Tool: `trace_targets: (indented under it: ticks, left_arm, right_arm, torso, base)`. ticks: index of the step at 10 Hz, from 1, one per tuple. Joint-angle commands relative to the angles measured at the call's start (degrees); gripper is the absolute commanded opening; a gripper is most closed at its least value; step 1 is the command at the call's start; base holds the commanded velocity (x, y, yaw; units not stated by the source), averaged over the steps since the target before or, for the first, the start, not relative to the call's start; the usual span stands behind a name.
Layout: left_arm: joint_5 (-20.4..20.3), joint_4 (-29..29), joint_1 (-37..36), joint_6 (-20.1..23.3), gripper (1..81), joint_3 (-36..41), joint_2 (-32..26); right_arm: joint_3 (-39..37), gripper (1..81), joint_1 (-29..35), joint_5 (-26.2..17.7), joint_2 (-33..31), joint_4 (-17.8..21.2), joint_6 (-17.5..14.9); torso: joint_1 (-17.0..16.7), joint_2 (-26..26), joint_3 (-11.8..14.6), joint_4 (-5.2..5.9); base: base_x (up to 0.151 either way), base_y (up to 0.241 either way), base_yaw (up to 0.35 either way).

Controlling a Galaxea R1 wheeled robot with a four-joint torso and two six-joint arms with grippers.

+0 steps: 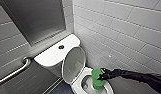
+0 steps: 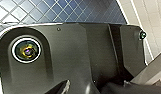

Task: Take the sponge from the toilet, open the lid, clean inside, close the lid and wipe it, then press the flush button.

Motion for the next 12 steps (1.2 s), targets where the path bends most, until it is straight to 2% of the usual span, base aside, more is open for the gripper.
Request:
trace_targets:
  ticks: [1, 3, 7, 10, 11, 12]
  left_arm:
    - [3.74, -0.86, -0.37, 0.29, 81.1, -0.08, -0.33]
    - [3.66, -1.04, -0.28, 0.20, 81.1, -1.93, 0.28]
    - [3.66, -0.78, -0.28, 0.29, 81.1, -2.89, 1.25]
    - [3.66, -0.77, -0.28, 0.29, 81.1, -3.07, 1.69]
    - [3.66, -0.86, -0.20, 0.29, 81.1, -3.16, 1.60]
    - [3.66, -0.86, -0.20, 0.29, 81.1, -3.16, 1.51]
  right_arm:
    - [-16.47, 1.0, 8.36, -0.86, 13.38, -6.80, 0.01]
    - [-22.80, 1.0, 8.80, 0.02, 18.83, -7.86, -0.17]
    - [-21.57, 1.0, 12.05, -1.13, 20.24, -8.21, -0.17]
    - [-19.20, 1.0, 12.41, -2.97, 18.92, -7.51, 0.10]
    - [-14.89, 1.0, 11.97, -3.24, 16.38, -7.33, 0.18]
    - [-9.01, 1.0, 11.88, -2.44, 13.21, -7.42, 2.12]
  torso:
    - [0.00, 0.00, 0.00, 0.00]
    - [0.00, 0.00, 0.00, 0.00]
    - [0.00, 0.02, 0.00, 0.00]
    - [0.00, 0.02, -0.02, 0.00]
    - [0.00, 0.02, -0.02, 0.00]
    - [0.00, 0.02, -0.02, 0.00]
  base:
    - [0.000, 0.000, 0.000]
    - [0.000, 0.000, 0.000]
    - [0.000, 0.000, 0.000]
    - [0.000, 0.000, 0.000]
    - [0.000, 0.000, 0.000]
    - [0.000, 0.000, 0.000]
